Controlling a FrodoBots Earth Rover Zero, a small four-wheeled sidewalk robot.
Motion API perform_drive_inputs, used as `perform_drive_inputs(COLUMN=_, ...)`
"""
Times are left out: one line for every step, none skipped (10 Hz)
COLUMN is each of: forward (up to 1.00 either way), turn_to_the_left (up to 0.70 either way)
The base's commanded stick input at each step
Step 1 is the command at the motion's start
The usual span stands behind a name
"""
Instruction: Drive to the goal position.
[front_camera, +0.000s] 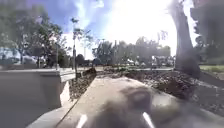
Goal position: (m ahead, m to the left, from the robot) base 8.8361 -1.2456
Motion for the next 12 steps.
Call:
perform_drive_inputs(forward=1.00, turn_to_the_left=0.00)
perform_drive_inputs(forward=1.00, turn_to_the_left=0.00)
perform_drive_inputs(forward=1.00, turn_to_the_left=-0.27)
perform_drive_inputs(forward=1.00, turn_to_the_left=-0.40)
perform_drive_inputs(forward=1.00, turn_to_the_left=-0.31)
perform_drive_inputs(forward=1.00, turn_to_the_left=-0.09)
perform_drive_inputs(forward=1.00, turn_to_the_left=0.00)
perform_drive_inputs(forward=1.00, turn_to_the_left=0.00)
perform_drive_inputs(forward=1.00, turn_to_the_left=0.00)
perform_drive_inputs(forward=1.00, turn_to_the_left=0.00)
perform_drive_inputs(forward=1.00, turn_to_the_left=0.00)
perform_drive_inputs(forward=1.00, turn_to_the_left=0.00)
